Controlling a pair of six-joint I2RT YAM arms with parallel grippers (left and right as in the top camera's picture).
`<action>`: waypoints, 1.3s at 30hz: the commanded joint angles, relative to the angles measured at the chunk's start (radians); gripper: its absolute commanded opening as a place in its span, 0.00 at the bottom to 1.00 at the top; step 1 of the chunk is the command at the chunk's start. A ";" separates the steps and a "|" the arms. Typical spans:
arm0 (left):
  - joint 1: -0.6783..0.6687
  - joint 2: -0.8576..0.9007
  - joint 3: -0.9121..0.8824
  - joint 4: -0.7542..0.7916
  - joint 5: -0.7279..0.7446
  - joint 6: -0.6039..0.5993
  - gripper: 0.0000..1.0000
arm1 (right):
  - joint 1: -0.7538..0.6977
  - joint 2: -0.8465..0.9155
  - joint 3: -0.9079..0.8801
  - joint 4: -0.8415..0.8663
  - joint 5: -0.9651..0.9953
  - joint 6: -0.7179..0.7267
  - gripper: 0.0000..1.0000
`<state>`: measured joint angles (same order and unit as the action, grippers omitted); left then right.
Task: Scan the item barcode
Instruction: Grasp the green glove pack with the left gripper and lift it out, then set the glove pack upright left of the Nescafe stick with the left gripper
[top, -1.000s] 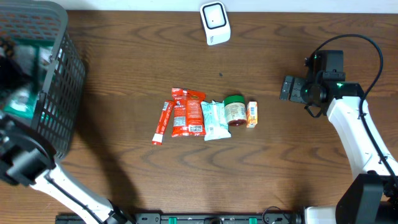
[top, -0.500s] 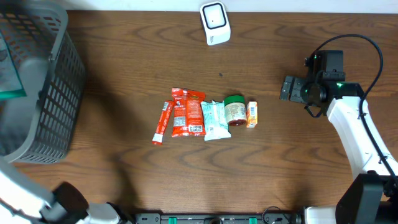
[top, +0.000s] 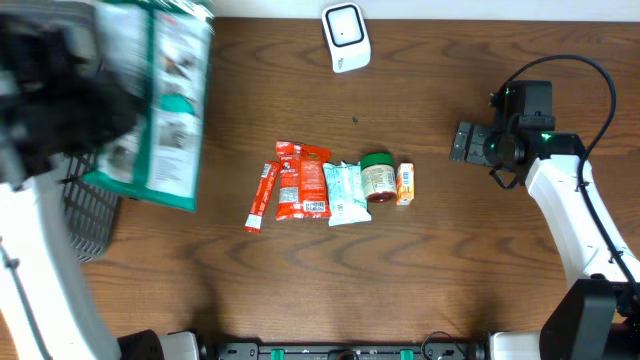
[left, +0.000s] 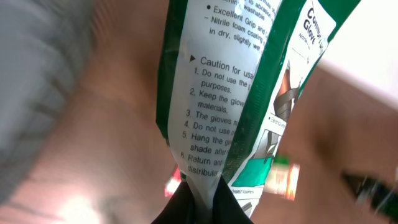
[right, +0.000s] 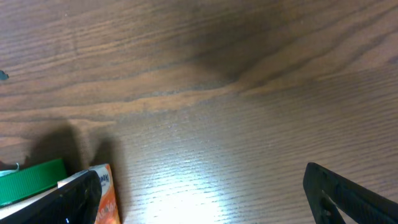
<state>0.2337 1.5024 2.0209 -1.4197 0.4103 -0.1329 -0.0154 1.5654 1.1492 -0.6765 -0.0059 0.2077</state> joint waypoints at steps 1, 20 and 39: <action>-0.101 0.024 -0.174 0.030 -0.140 -0.031 0.07 | -0.003 -0.015 0.012 -0.001 0.008 -0.007 0.99; -0.192 0.028 -1.077 0.820 -0.388 -0.187 0.07 | -0.003 -0.015 0.012 -0.001 0.008 -0.007 0.99; -0.378 0.029 -1.202 1.049 -0.227 -0.272 0.08 | -0.003 -0.015 0.012 -0.001 0.008 -0.007 0.99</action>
<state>-0.1101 1.5375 0.8257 -0.3855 0.1635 -0.3702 -0.0154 1.5654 1.1492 -0.6769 -0.0059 0.2077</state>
